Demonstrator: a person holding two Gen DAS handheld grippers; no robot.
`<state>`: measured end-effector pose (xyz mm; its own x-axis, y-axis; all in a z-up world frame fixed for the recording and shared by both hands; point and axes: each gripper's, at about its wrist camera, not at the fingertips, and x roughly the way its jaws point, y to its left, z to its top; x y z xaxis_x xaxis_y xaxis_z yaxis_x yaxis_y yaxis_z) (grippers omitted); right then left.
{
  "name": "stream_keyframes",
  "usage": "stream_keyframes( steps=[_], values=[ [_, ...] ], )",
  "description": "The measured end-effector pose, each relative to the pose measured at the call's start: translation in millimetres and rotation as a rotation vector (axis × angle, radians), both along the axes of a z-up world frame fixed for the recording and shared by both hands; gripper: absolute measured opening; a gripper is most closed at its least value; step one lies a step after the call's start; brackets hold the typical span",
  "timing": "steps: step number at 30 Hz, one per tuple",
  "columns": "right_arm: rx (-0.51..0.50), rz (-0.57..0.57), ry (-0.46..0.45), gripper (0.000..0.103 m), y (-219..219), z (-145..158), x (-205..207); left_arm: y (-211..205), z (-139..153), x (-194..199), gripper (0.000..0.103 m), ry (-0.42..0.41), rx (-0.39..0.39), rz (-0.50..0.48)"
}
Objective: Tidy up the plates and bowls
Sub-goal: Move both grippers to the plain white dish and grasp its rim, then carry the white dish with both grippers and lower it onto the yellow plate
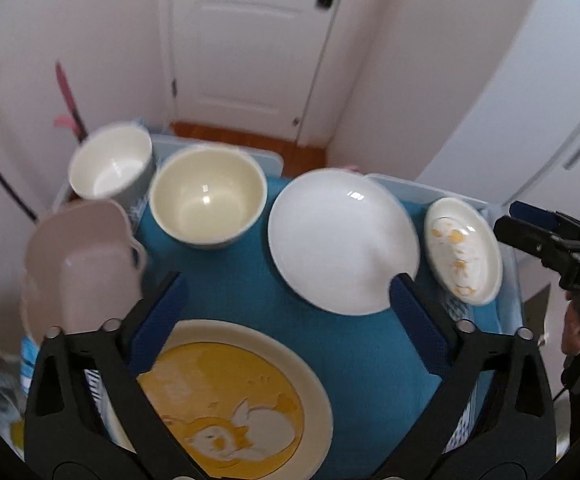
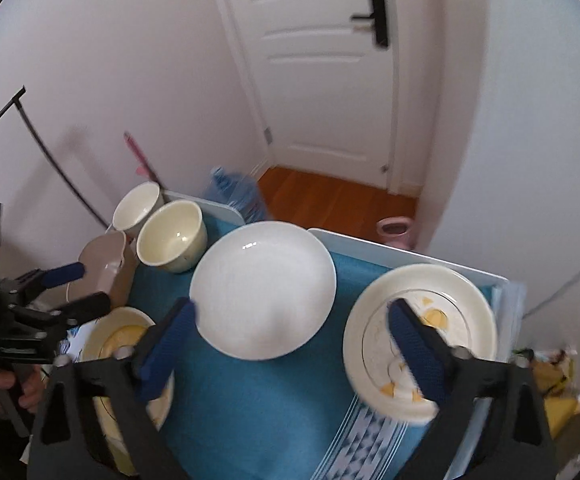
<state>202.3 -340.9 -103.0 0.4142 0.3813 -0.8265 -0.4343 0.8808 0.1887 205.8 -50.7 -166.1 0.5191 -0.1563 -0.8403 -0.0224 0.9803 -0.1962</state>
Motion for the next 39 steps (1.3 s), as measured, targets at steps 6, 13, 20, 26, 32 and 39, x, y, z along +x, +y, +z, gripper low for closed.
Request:
stream_keyframes(
  steps=[6,13,20,26,32,39],
  values=[
    [-0.044,0.168,0.118,0.063,12,-57,58,-3,-55,36,0.069,0.137,-0.045,0.07],
    [-0.073,0.257,0.224,0.053,27,-114,92,-3,-100,56,0.056,0.225,-0.043,0.093],
    [-0.077,0.295,0.292,0.029,27,-141,104,-6,-116,58,0.038,0.252,-0.059,0.089],
    [-0.07,0.309,0.295,0.019,27,-143,103,-11,-121,55,0.023,0.242,-0.068,0.073],
    [-0.066,0.321,0.281,0.019,27,-144,103,-14,-123,45,0.023,0.226,-0.044,0.084],
    [-0.054,0.323,0.264,0.019,26,-141,97,-22,-112,61,0.023,0.208,-0.001,0.094]
  ],
)
